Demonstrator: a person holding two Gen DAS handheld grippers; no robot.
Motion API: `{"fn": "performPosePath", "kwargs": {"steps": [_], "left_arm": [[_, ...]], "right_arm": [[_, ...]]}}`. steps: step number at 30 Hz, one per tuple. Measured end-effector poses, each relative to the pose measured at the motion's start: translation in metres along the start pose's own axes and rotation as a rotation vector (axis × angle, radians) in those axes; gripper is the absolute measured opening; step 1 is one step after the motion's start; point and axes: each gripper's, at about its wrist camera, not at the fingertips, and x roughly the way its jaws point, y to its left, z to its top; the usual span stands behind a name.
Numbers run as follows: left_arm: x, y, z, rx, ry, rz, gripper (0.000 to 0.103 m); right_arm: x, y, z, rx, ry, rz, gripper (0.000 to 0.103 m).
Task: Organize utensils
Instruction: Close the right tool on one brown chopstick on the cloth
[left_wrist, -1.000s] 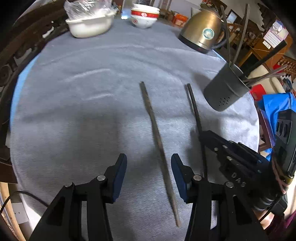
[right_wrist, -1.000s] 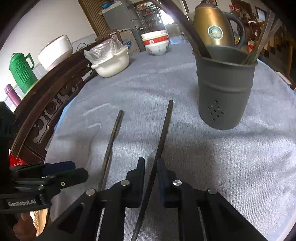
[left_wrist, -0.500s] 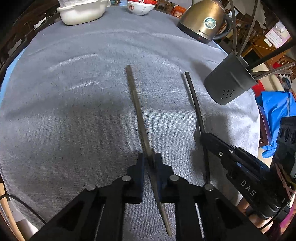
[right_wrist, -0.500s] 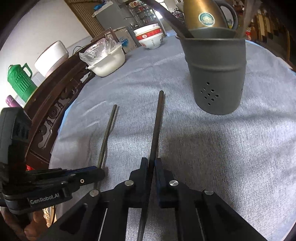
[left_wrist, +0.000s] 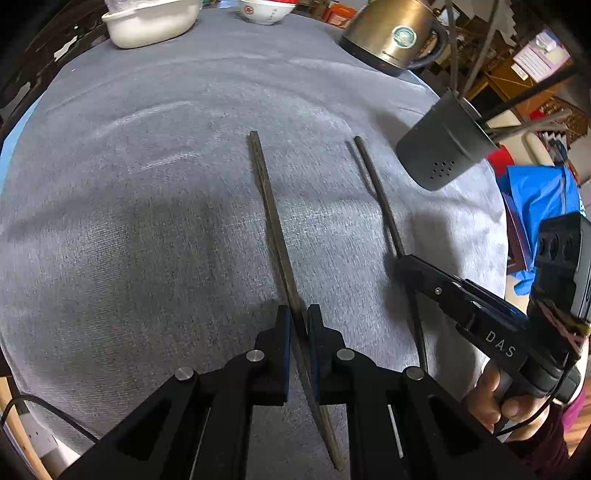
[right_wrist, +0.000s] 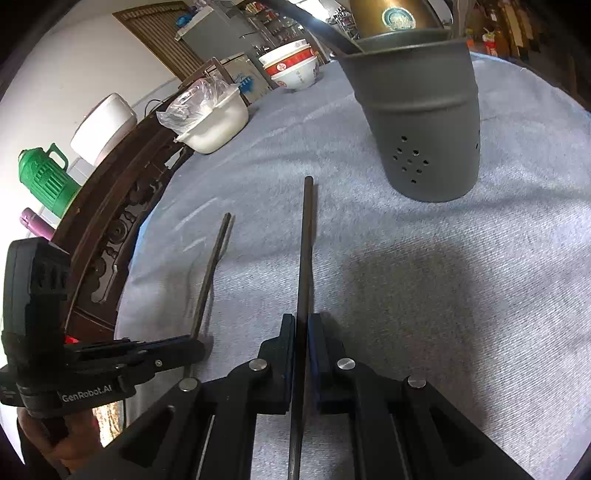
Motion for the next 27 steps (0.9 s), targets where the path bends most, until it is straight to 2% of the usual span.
{"fn": "performPosePath", "kwargs": {"steps": [4, 8, 10, 12, 19, 27], "left_arm": [[-0.008, 0.001, -0.008, 0.017, 0.009, -0.005, 0.01], [-0.016, -0.003, -0.012, 0.028, 0.004, 0.033, 0.013], [-0.021, -0.004, -0.009, 0.027, -0.002, 0.048, 0.033], [-0.027, -0.006, -0.002, 0.028, -0.018, 0.058, 0.041], [-0.03, -0.009, 0.012, 0.027, -0.021, 0.091, 0.041], [-0.014, -0.011, 0.018, 0.024, -0.006, 0.139, 0.041]], "right_arm": [[0.003, 0.008, -0.005, -0.003, 0.036, 0.028, 0.008], [0.004, 0.013, -0.005, -0.012, 0.058, 0.012, 0.01], [0.004, 0.012, -0.003, -0.005, 0.066, 0.007, 0.011], [0.003, 0.011, -0.002, 0.001, 0.064, 0.002, 0.013], [-0.002, 0.014, 0.009, -0.013, 0.029, -0.015, 0.014], [0.008, 0.016, 0.019, -0.014, 0.04, -0.023, 0.014]]}}
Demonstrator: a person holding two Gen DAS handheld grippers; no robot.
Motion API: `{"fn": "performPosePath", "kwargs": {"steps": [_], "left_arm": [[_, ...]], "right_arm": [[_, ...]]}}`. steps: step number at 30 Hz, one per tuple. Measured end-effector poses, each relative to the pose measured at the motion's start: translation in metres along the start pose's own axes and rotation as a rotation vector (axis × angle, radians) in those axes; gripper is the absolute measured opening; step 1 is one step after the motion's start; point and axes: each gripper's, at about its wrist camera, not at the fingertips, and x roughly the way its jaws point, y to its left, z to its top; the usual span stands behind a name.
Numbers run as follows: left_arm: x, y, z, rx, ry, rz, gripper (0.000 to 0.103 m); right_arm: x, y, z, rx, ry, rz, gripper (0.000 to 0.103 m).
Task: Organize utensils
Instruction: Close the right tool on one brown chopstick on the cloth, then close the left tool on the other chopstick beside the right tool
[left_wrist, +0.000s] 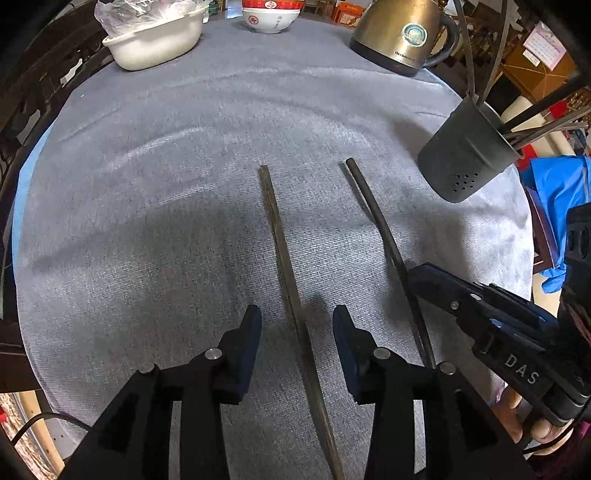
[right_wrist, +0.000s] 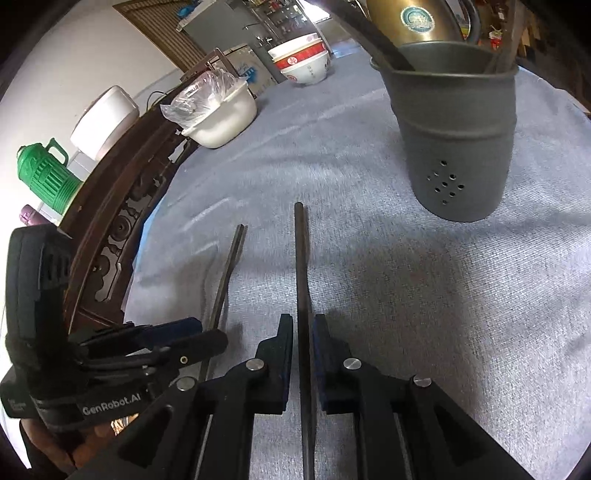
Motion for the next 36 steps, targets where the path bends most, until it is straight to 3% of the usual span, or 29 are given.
{"fn": "performPosePath", "kwargs": {"steps": [6, 16, 28, 36], "left_arm": [[0.009, -0.007, 0.005, 0.006, 0.003, 0.022, 0.038], [0.014, -0.019, 0.014, 0.032, -0.033, 0.062, 0.038], [0.009, -0.007, 0.016, 0.023, -0.062, 0.087, 0.038], [0.006, 0.008, 0.019, -0.008, -0.061, 0.07, 0.038]], "right_arm": [[0.003, -0.001, -0.001, 0.008, 0.007, 0.011, 0.015], [0.002, 0.012, 0.021, -0.032, -0.06, -0.034, 0.015], [0.03, 0.023, 0.034, -0.076, -0.072, -0.132, 0.015], [0.041, 0.02, 0.043, -0.058, -0.05, -0.141, 0.015]]}}
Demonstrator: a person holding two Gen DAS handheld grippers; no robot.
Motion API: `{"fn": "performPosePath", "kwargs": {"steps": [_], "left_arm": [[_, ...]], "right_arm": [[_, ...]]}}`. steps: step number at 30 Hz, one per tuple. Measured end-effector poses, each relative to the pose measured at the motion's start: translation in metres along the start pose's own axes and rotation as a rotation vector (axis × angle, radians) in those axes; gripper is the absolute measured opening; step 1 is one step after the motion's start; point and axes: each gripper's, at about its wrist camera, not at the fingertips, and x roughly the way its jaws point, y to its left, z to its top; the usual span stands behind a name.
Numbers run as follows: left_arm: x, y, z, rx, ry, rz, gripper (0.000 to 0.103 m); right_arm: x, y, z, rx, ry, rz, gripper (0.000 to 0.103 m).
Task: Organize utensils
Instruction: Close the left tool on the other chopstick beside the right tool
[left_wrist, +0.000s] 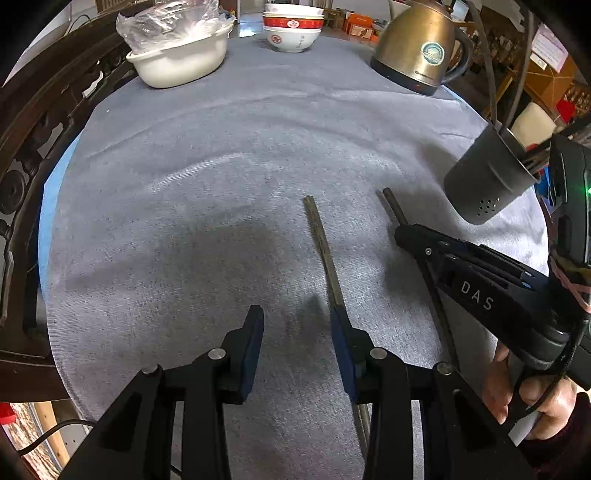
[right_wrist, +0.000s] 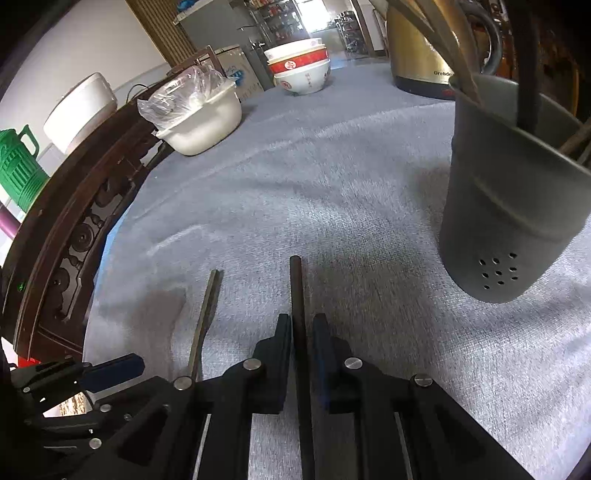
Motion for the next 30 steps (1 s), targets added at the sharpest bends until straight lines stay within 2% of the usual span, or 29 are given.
{"fn": "performPosePath", "kwargs": {"steps": [7, 12, 15, 20, 26, 27, 30], "left_arm": [[0.0, 0.004, 0.011, -0.018, 0.016, -0.054, 0.038], [0.01, 0.005, 0.024, -0.04, 0.049, -0.074, 0.038], [0.017, 0.004, 0.031, -0.057, 0.069, -0.091, 0.038], [0.027, -0.003, 0.045, -0.061, 0.085, -0.083, 0.038], [0.048, -0.009, 0.059, -0.072, 0.112, -0.055, 0.038], [0.049, -0.009, 0.062, -0.074, 0.105, -0.054, 0.037], [0.05, -0.009, 0.064, -0.08, 0.106, -0.055, 0.021]], "right_arm": [[0.004, 0.004, 0.004, -0.04, -0.01, -0.012, 0.015], [0.0, 0.003, -0.001, -0.047, -0.018, -0.02, 0.009], [-0.01, -0.001, -0.005, -0.033, -0.055, 0.0, 0.009], [-0.037, -0.003, -0.008, -0.035, -0.123, 0.025, 0.009], [-0.058, -0.009, -0.011, -0.019, -0.162, 0.059, 0.009], [-0.059, -0.011, -0.012, -0.014, -0.161, 0.061, 0.009], [-0.06, -0.015, -0.012, 0.005, -0.146, 0.087, 0.01]]}}
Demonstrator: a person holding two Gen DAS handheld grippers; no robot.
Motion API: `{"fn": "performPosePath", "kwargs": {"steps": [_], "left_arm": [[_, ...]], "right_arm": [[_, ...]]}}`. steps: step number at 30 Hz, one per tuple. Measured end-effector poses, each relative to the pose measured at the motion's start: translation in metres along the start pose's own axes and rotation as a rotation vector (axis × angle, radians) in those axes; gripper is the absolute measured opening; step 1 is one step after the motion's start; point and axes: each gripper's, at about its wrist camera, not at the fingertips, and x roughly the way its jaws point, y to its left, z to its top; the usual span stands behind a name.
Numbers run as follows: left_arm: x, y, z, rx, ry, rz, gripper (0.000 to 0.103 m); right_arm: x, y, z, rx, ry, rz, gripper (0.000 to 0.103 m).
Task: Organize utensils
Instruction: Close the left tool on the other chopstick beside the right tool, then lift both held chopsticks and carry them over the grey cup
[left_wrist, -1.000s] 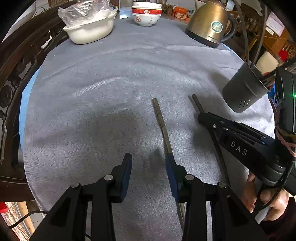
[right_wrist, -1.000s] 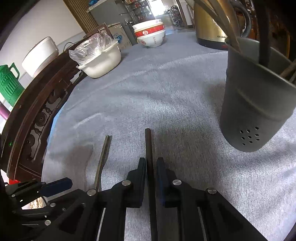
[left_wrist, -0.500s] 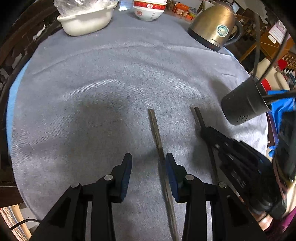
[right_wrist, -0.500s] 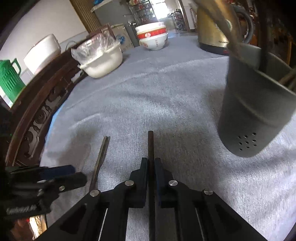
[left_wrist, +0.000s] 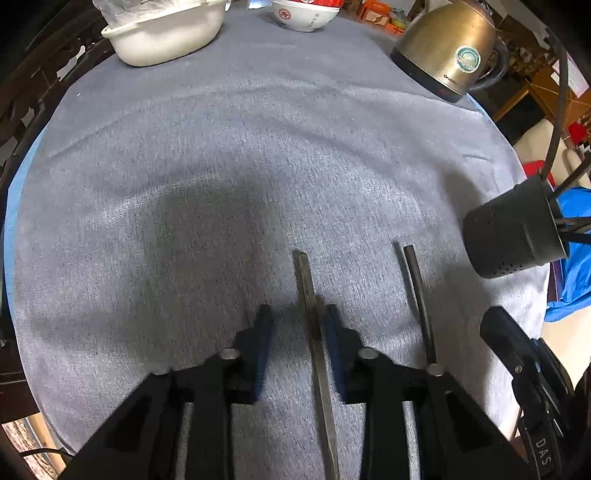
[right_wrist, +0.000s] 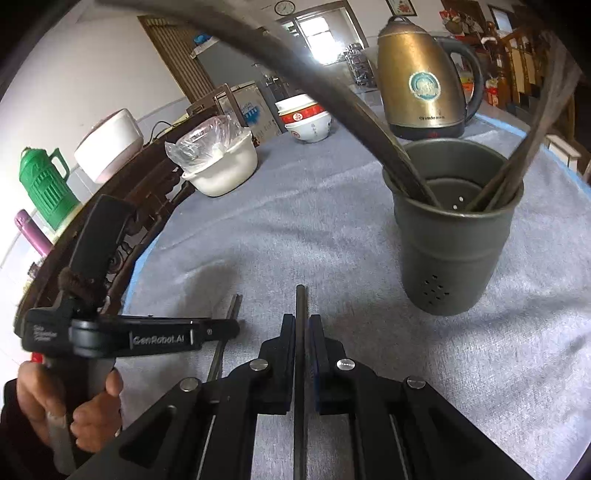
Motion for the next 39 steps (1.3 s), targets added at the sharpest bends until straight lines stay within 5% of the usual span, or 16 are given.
{"fn": "performPosePath", "kwargs": {"steps": [2, 6, 9, 10, 12, 15, 16, 17, 25, 31, 39], "left_arm": [[0.002, 0.001, 0.001, -0.006, -0.002, -0.014, 0.01], [0.001, 0.0, -0.001, 0.007, -0.024, -0.025, 0.009], [-0.003, 0.0, -0.002, 0.02, -0.043, -0.046, 0.009], [-0.007, 0.003, -0.004, 0.023, -0.046, -0.049, 0.009], [-0.008, 0.005, -0.004, 0.027, -0.047, -0.058, 0.009], [-0.008, 0.008, -0.004, 0.042, -0.043, -0.059, 0.01], [-0.008, 0.008, -0.002, 0.048, -0.041, -0.059, 0.01], [-0.009, 0.009, 0.001, 0.052, -0.041, -0.06, 0.01], [-0.019, 0.028, -0.006, 0.043, -0.048, -0.082, 0.012], [-0.018, 0.027, 0.0, 0.025, -0.035, -0.115, 0.029], [-0.006, 0.021, 0.005, 0.012, -0.016, -0.093, 0.026]], "right_arm": [[0.0, -0.004, -0.002, 0.024, 0.019, 0.007, 0.011], [0.012, 0.0, -0.002, 0.033, 0.079, -0.006, 0.018], [0.019, 0.006, -0.002, 0.011, 0.086, -0.013, 0.053], [0.02, 0.009, -0.001, 0.008, 0.073, -0.01, 0.072], [0.022, 0.014, 0.001, -0.014, 0.043, -0.021, 0.073], [0.03, 0.023, 0.004, -0.069, 0.039, -0.054, 0.062], [0.036, 0.026, 0.006, -0.084, 0.052, -0.066, 0.042], [0.041, 0.027, 0.006, -0.093, 0.065, -0.083, 0.036], [0.074, 0.021, 0.012, -0.102, 0.11, -0.14, 0.034], [0.08, 0.026, 0.014, -0.166, 0.12, -0.178, 0.008], [0.05, 0.029, 0.006, -0.173, 0.043, -0.143, 0.008]]}}
